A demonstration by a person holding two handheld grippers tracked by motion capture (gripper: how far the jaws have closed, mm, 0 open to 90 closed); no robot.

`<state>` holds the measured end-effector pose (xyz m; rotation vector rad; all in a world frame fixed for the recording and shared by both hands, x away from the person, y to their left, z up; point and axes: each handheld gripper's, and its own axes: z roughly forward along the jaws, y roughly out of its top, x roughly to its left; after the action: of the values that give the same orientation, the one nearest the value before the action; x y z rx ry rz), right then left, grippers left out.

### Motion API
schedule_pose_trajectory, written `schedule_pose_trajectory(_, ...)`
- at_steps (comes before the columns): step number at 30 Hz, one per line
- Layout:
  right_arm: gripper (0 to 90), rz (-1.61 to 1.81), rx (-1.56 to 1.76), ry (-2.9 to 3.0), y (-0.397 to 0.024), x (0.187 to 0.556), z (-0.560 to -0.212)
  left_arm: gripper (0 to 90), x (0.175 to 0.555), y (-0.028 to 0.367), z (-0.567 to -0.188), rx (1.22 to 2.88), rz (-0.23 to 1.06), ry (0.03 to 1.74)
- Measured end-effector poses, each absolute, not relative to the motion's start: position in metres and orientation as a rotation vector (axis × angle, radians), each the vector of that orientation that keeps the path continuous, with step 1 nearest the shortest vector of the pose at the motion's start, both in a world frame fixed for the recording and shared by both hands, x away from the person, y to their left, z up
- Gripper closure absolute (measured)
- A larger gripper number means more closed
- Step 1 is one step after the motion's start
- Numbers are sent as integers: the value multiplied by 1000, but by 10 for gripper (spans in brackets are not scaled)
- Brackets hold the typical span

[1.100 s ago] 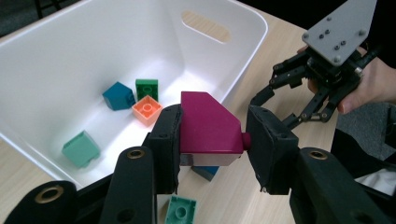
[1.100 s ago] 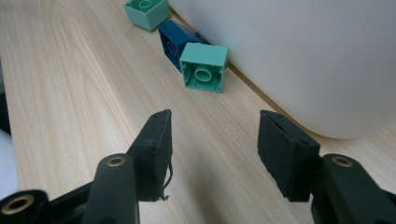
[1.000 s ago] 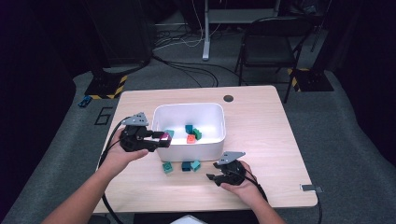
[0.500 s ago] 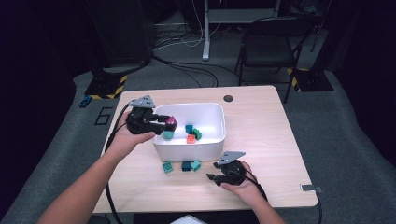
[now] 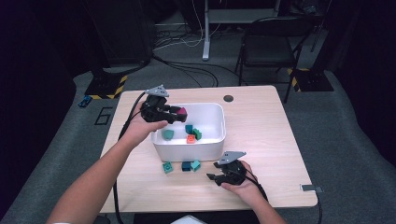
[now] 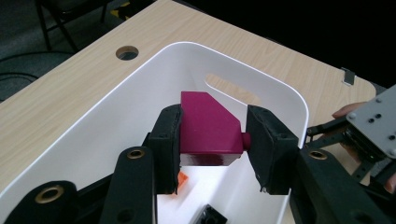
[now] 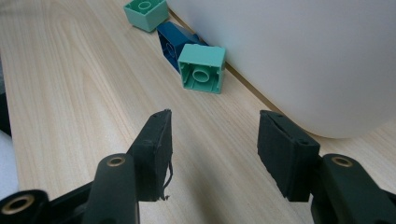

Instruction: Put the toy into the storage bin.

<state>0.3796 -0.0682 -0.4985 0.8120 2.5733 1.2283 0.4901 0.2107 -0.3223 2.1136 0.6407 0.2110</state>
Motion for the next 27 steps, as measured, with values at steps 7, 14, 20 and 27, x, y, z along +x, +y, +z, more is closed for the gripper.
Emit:
schedule_pose_trajectory(7, 448, 1230, 808, 2575, -69, 380, -499, 570, 511, 196, -338, 2118, 217, 650)
schedule_pose_trajectory(14, 448, 1228, 783, 2572, -70, 381, -498, 569, 527, 184, -356, 2130, 223, 656)
schedule_pose_trajectory(20, 448, 1226, 776, 2578, -70, 381, -499, 569, 536, 173, -369, 2140, 230, 648)
schedule_pose_trajectory(27, 448, 1227, 768, 2578, -70, 381, -498, 567, 543, 165, -388, 2163, 221, 665)
